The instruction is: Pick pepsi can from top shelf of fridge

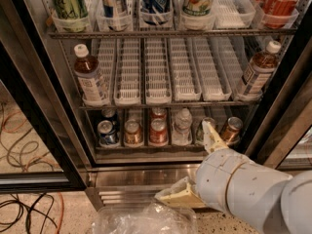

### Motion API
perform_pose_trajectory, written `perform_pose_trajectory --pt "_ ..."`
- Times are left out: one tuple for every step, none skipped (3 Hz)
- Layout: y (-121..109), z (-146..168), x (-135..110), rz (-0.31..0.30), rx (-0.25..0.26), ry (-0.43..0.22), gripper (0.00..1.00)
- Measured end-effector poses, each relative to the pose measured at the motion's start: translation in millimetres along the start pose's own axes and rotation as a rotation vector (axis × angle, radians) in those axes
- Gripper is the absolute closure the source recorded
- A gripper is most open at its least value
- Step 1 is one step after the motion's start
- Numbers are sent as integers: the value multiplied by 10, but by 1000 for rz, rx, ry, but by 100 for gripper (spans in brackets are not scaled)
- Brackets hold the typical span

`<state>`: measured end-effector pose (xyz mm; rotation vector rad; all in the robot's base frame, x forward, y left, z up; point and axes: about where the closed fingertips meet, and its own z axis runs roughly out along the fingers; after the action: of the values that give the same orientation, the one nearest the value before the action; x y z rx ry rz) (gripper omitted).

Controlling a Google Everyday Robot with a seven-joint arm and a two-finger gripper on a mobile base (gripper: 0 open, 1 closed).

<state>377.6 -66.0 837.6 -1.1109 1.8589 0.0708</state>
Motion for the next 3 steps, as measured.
perform_pose_trajectory --pt "0 0 0 0 0 0 0" --pt "-68 118 -34 55 37 -45 0" --pt "-278 275 -141 112 126 -120 0"
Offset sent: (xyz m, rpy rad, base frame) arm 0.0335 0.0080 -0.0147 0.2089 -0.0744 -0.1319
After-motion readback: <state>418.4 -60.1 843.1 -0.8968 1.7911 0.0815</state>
